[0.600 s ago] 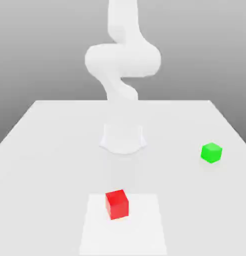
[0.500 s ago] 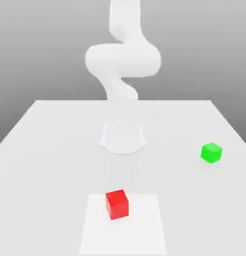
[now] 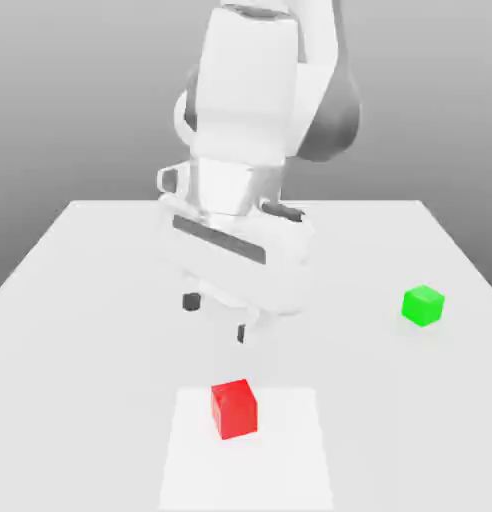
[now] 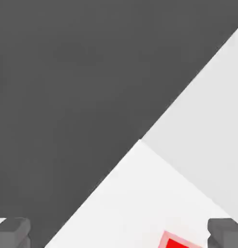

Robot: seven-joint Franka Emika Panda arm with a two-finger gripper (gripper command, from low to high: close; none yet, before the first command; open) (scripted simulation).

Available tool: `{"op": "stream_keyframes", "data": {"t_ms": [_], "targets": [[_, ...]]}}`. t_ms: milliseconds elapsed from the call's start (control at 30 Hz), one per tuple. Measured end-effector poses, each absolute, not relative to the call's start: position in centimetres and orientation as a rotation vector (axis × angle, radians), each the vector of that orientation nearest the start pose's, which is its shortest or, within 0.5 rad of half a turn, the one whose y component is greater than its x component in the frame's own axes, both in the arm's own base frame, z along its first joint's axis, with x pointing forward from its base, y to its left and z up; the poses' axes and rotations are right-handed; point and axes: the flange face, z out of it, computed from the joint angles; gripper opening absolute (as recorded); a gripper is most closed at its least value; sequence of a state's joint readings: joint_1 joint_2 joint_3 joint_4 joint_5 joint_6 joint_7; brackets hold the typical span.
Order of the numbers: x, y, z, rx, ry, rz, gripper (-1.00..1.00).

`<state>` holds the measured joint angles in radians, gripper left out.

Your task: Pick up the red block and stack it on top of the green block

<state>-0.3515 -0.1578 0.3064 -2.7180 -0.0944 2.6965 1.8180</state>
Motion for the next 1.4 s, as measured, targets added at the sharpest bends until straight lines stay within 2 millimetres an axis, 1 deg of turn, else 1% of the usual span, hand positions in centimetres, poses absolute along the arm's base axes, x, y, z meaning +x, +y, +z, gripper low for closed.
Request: {"op": "stream_keyframes", "data": {"t_ms": [100, 133, 167, 267, 467, 667, 700, 933, 1167, 1400], "targets": [[38.9, -1.9, 23.9, -1.784, 2.564, -0.100, 0.00], [38.0, -1.7, 22.6, -1.727, 2.612, -0.054, 0.00], [37.5, -1.7, 21.7, -1.689, 2.641, -0.028, 0.00], [37.4, -1.6, 20.4, -1.652, 2.663, -0.009, 0.00], [37.7, -1.6, 18.0, -1.638, 2.666, -0.010, 0.00], [37.1, -1.6, 14.8, -1.648, 2.670, -0.002, 0.00], [37.0, -1.6, 14.4, -1.650, 2.671, -0.001, -1.00], [37.0, -1.6, 14.4, -1.649, 2.669, -0.003, -1.00], [37.7, -1.6, 17.8, -1.638, 2.664, -0.011, -1.00], [37.2, -1.5, 20.5, -1.651, 2.665, -0.007, -1.00]]}}
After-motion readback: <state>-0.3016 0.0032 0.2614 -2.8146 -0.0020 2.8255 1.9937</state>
